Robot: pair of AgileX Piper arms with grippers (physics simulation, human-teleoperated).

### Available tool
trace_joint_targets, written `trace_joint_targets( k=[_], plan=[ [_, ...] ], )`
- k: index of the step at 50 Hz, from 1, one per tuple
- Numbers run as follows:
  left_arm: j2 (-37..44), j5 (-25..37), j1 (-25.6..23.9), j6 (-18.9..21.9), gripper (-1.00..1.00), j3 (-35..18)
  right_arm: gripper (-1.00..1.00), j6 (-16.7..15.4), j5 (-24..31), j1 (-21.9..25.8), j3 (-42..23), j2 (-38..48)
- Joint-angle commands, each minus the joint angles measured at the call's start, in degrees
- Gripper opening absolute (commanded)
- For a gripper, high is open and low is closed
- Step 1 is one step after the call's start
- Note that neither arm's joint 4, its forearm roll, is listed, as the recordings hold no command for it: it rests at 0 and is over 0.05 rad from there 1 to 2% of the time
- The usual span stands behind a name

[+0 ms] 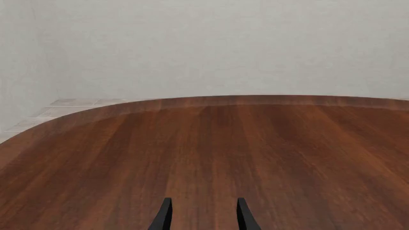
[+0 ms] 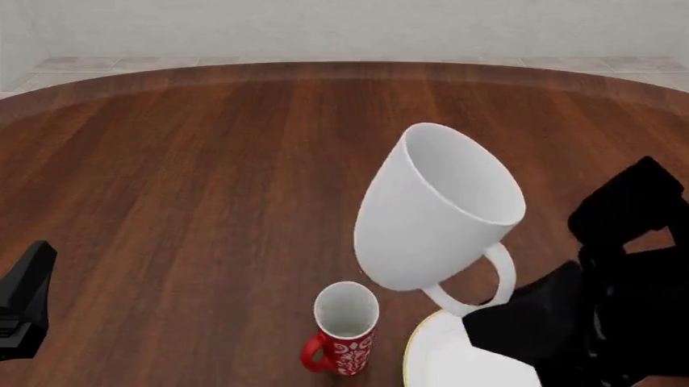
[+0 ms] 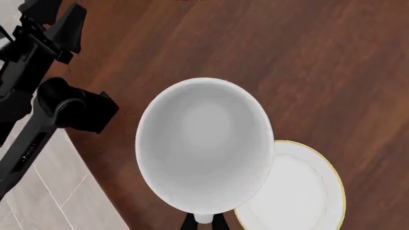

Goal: Put the white mug on the plate.

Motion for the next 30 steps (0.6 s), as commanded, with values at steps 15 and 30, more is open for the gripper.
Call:
trace_joint_targets(
  k=[15,30],
  plan=[
    [-0.3,-0.2,0.2,0.0,1.00,0.5,-1.00,-1.9,11.0,-8.6,2.8,-14.2],
    [-0.3,-0.2,0.2,0.0,1.00,0.5,-1.00,-2.4,15.4,-11.7,4.1,-19.1]
  ],
)
